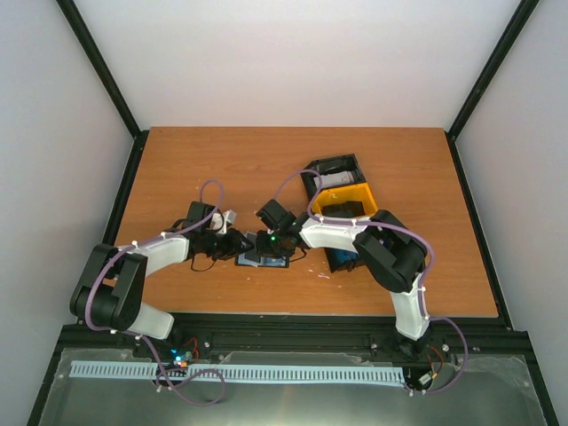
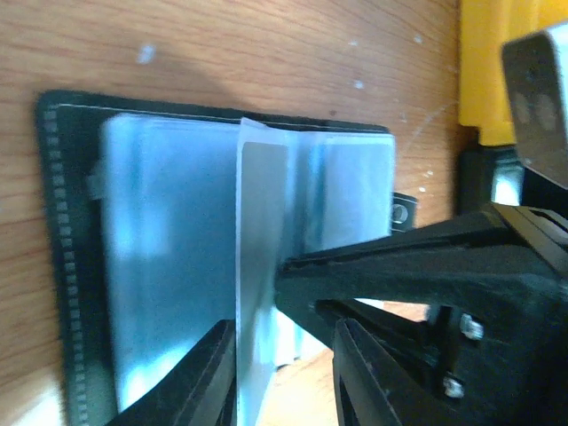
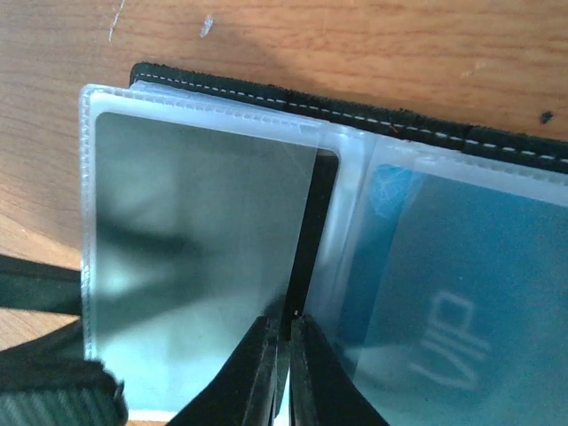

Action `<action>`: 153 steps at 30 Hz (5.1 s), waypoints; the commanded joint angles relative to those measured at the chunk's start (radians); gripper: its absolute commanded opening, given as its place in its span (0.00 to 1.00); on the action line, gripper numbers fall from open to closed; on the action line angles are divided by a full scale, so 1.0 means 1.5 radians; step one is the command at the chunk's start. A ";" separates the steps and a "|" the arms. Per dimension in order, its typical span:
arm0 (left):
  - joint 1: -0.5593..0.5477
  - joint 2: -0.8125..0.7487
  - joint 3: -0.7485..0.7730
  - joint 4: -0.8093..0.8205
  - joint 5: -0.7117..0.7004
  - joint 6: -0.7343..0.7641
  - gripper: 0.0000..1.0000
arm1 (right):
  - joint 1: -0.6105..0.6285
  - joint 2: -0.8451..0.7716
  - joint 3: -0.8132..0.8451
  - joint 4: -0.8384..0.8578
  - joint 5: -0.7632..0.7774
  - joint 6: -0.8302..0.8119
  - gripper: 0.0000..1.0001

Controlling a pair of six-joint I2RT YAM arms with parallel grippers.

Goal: Put the credit cards into the card holder
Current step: Turn over the card slot at the center of the board, then pick up the credit card from the storage box.

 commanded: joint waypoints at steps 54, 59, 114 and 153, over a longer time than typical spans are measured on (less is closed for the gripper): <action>0.061 0.133 0.272 -0.129 -0.088 0.188 0.68 | -0.360 -0.094 0.200 -0.383 0.124 -0.426 0.52; 0.063 0.163 0.306 -0.150 -0.127 0.204 0.68 | -0.373 -0.040 0.221 -0.401 0.132 -0.441 0.57; 0.082 0.241 0.356 -0.203 -0.139 0.229 0.66 | -0.438 0.031 0.116 -0.247 -0.286 -0.387 0.45; 0.081 0.249 0.358 -0.205 -0.141 0.231 0.66 | -0.439 0.004 0.092 -0.258 -0.411 -0.454 0.36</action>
